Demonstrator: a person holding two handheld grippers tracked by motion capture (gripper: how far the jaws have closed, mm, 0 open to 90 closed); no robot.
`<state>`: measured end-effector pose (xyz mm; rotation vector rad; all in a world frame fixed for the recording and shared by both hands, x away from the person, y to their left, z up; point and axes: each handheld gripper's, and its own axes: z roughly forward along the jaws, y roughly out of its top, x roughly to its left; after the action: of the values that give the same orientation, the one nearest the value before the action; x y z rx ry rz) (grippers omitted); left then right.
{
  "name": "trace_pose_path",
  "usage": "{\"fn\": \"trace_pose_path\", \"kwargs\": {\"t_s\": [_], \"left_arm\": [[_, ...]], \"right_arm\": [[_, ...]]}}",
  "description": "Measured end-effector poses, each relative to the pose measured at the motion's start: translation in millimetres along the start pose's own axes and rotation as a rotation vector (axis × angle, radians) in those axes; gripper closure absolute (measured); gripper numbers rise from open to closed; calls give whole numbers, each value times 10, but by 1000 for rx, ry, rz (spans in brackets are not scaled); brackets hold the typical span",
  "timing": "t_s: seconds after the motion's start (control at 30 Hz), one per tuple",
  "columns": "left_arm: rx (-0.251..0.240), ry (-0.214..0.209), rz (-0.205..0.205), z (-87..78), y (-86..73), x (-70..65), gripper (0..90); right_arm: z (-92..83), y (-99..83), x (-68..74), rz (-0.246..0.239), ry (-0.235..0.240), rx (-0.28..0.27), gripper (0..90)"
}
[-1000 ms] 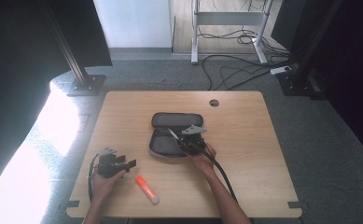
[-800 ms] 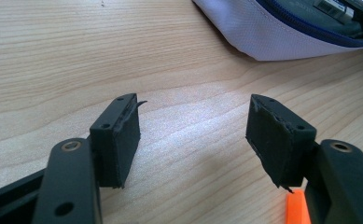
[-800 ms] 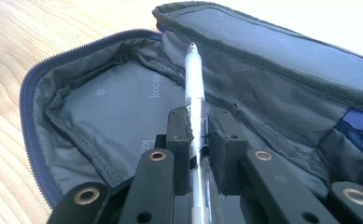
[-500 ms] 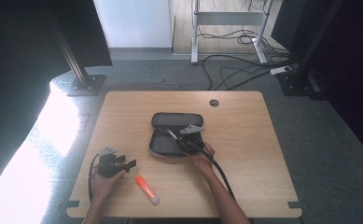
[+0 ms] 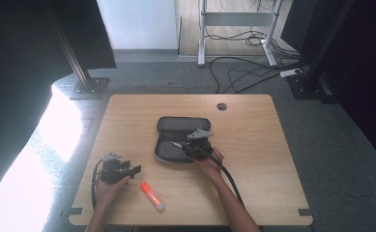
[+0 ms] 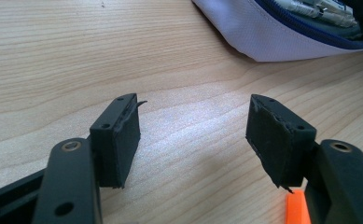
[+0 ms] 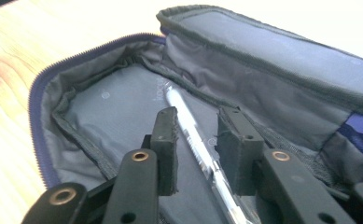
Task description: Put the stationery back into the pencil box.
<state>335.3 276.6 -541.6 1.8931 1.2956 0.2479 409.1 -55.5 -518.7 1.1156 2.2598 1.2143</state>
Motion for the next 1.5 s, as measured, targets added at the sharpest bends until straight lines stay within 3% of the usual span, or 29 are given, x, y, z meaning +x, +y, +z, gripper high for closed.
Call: {"fn": "trace_pose_path", "kwargs": {"t_s": [0.3,0.87,1.5], "left_arm": [[2,1,2,1,-1,-5,353],[6,3,4,6,-2,-8,353],[7,5,3,12,-7,-9,352]], "right_arm": [[-129,-16,-31,35,9,-32,594],[-373,-94,-34,64,50,-77,556],[-621,-232,133,54,88,-119,497]]}}
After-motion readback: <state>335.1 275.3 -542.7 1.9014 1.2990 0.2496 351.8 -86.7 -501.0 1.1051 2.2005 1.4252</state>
